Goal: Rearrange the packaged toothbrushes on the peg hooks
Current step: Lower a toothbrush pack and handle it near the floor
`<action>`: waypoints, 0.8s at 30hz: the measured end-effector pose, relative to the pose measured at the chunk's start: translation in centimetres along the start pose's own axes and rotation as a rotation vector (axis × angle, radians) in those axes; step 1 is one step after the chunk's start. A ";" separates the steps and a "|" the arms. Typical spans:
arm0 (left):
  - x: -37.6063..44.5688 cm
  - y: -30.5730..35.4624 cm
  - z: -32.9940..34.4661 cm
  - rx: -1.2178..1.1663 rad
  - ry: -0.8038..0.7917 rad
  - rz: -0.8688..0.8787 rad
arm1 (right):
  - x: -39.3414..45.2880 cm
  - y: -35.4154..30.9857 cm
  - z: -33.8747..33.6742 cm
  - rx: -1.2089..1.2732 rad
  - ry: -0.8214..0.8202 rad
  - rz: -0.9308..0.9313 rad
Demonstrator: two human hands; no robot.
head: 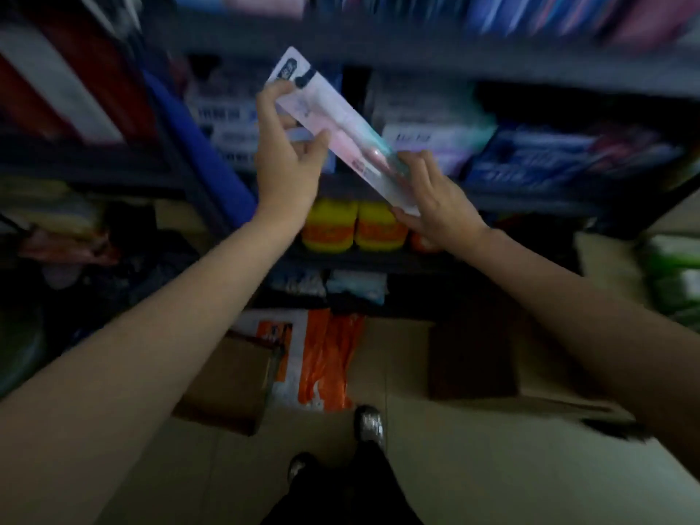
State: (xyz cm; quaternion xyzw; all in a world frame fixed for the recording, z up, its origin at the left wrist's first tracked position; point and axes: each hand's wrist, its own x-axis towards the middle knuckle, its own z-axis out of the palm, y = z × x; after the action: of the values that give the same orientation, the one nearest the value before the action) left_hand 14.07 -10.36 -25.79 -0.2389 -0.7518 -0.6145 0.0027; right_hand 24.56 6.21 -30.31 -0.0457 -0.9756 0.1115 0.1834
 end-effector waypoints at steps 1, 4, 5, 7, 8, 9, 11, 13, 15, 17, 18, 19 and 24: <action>1.1 3.3 0.2 -0.022 0.030 0.065 | 0.9 0.0 -3.6 -0.002 0.042 -0.011; 4.5 11.8 1.3 -0.054 0.084 0.212 | 3.2 -0.1 -13.1 0.083 0.114 0.011; 5.4 14.3 2.0 -0.059 0.087 0.253 | 4.0 -0.2 -15.8 0.145 0.161 0.030; 6.6 18.8 3.6 -0.054 0.071 0.329 | 5.4 -0.2 -20.3 0.289 0.303 0.091; 7.0 20.6 4.6 -0.048 0.053 0.359 | 6.0 -0.1 -22.2 0.346 0.372 0.118; 7.3 22.2 5.8 -0.045 0.037 0.395 | 6.4 0.3 -23.8 0.375 0.429 0.131; 8.0 24.7 8.4 -0.055 0.015 0.460 | 6.7 2.0 -26.8 0.367 0.503 0.129; 9.0 26.8 11.2 -0.060 -0.002 0.518 | 6.7 4.7 -29.3 0.327 0.563 0.116; 10.2 28.9 14.3 -0.020 -0.043 0.554 | 6.6 8.5 -32.0 0.289 0.630 0.137; 11.6 30.6 17.3 0.024 -0.084 0.552 | 6.7 12.5 -34.8 0.244 0.676 0.178; 12.2 31.4 18.6 0.038 -0.090 0.549 | 6.8 14.3 -36.2 0.221 0.691 0.202; 12.8 32.1 19.9 0.045 -0.092 0.547 | 7.0 15.9 -37.7 0.211 0.703 0.218; 14.9 33.6 24.1 0.074 -0.109 0.555 | 9.6 20.4 -42.2 0.237 0.730 0.252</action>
State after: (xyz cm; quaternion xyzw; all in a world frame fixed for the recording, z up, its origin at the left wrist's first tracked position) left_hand 20.05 21.65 3.78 -0.4679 -0.6787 -0.5487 0.1391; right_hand 32.20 35.73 6.56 -0.1803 -0.8134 0.2213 0.5069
